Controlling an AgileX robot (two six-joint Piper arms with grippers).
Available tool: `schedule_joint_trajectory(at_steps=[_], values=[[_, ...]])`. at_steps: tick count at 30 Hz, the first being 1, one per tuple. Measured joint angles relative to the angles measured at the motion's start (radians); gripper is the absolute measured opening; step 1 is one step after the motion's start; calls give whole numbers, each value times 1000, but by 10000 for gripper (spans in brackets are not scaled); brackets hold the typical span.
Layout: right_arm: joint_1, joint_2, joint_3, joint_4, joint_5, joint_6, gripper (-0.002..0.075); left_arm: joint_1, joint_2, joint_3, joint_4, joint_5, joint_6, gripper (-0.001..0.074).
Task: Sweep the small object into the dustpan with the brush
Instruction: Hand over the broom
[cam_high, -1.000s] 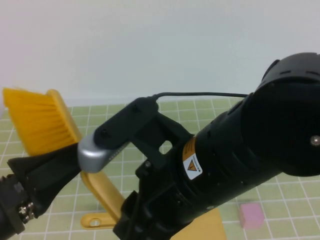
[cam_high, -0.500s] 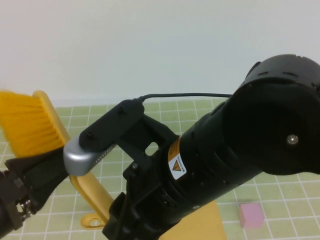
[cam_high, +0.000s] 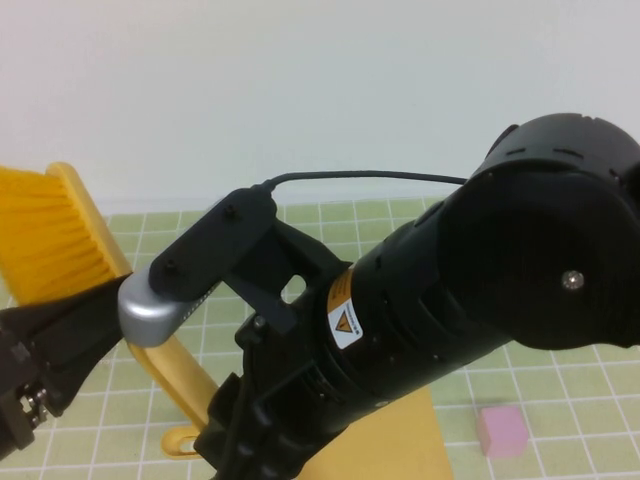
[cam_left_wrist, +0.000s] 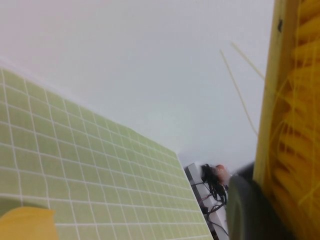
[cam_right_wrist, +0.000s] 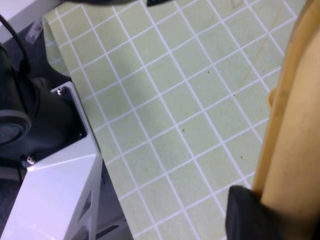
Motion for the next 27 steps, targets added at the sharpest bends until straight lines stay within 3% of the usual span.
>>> schedule_joint_trajectory(at_steps=[3, 7, 10, 15, 21, 27], values=[[0, 0, 0, 11, -6, 2, 255, 0, 0, 0, 0, 2, 1, 0], [0, 0, 0, 32, -35, 25, 400, 0, 0, 0, 0, 11, 1, 0], [-2, 0, 0, 45, -18, 45, 446, 0, 0, 0, 1, 17, 1, 0], [-73, -58, 0, 131, 85, 45, 463, 0, 0, 0, 6, 22, 1, 0], [-216, -172, -1, 396, 164, -147, 463, 0, 0, 0, 40, 35, -8, 0], [-326, -187, 81, 453, 274, -252, 463, 0, 0, 0, 38, 110, -15, 0]])
